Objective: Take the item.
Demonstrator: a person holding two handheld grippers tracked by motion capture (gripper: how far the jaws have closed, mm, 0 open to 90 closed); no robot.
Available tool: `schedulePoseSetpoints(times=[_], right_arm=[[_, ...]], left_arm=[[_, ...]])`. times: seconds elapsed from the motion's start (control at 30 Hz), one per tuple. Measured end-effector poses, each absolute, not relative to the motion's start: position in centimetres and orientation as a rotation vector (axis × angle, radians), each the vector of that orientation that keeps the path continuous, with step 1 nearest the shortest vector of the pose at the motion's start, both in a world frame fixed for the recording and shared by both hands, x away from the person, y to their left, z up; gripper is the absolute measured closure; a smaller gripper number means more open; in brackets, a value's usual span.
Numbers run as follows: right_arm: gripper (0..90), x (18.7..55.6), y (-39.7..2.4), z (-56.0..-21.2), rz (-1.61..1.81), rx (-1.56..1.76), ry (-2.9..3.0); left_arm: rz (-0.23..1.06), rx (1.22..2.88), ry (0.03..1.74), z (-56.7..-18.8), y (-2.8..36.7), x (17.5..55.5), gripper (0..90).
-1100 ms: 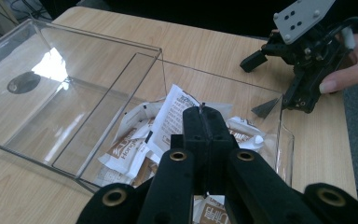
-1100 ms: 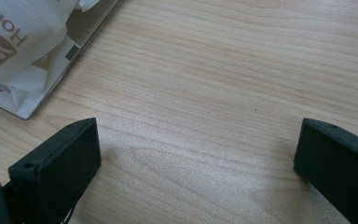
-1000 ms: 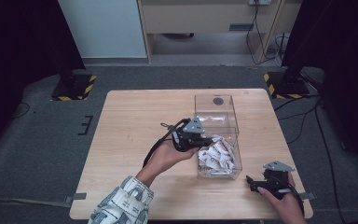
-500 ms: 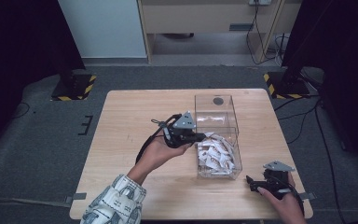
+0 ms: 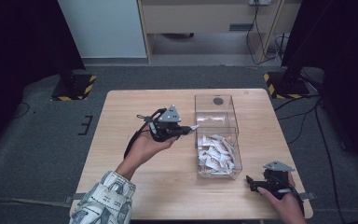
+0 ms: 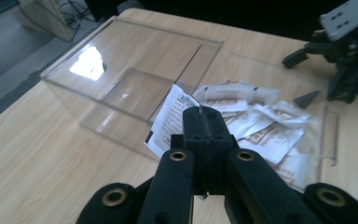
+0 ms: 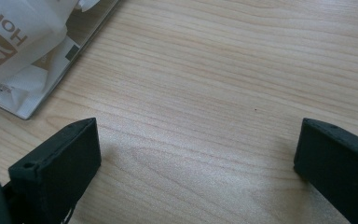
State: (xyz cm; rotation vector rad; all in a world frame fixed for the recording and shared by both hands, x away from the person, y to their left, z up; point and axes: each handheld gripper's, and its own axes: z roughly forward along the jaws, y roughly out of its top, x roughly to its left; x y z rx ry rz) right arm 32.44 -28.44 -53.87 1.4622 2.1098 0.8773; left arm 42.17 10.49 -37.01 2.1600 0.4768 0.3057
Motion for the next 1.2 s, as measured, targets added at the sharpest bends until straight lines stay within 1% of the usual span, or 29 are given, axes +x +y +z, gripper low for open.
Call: schedulePoseSetpoints(times=[0.23, 0.5, 0.83, 1.2], right_arm=[[0.8, 32.4, -28.4, -53.9, 0.877, 1.461, 2.111], [0.8, 32.4, -28.4, -53.9, 0.878, 1.462, 2.11], [0.8, 32.4, -28.4, -53.9, 0.878, 1.462, 2.11], [0.8, 32.4, -28.4, -53.9, 0.878, 1.462, 2.11]], left_arm=[[0.333, 2.154, 0.515, -37.4, 12.0, 43.3, 89.6], [0.346, 2.155, 0.534, -37.7, 12.9, 43.9, 89.6], [0.333, 2.16, 0.55, -38.8, 13.2, 44.5, 89.6], [0.325, 2.162, 0.597, -40.5, 14.4, 45.2, 89.6]])
